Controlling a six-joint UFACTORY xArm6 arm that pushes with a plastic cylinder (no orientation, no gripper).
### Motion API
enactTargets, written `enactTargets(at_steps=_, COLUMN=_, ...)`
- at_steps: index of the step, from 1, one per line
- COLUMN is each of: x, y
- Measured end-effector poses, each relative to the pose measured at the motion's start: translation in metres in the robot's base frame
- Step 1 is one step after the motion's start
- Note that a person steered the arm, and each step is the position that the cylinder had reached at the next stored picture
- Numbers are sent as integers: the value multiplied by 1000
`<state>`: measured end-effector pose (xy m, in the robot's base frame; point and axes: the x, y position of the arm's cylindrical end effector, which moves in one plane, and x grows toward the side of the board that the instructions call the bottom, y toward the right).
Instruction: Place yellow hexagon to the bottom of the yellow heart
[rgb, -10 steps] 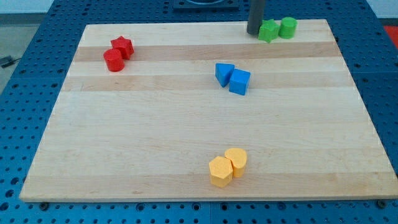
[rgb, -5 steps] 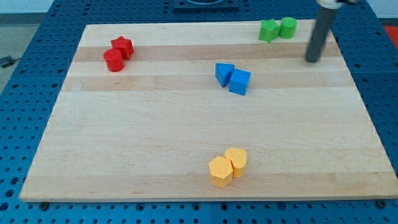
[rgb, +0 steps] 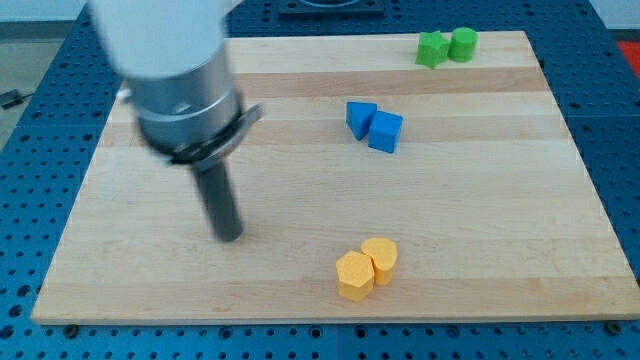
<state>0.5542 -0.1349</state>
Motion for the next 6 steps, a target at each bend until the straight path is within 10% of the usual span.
enactTargets(at_steps=1, x=64, y=-5)
enactTargets(at_steps=6, x=64, y=141)
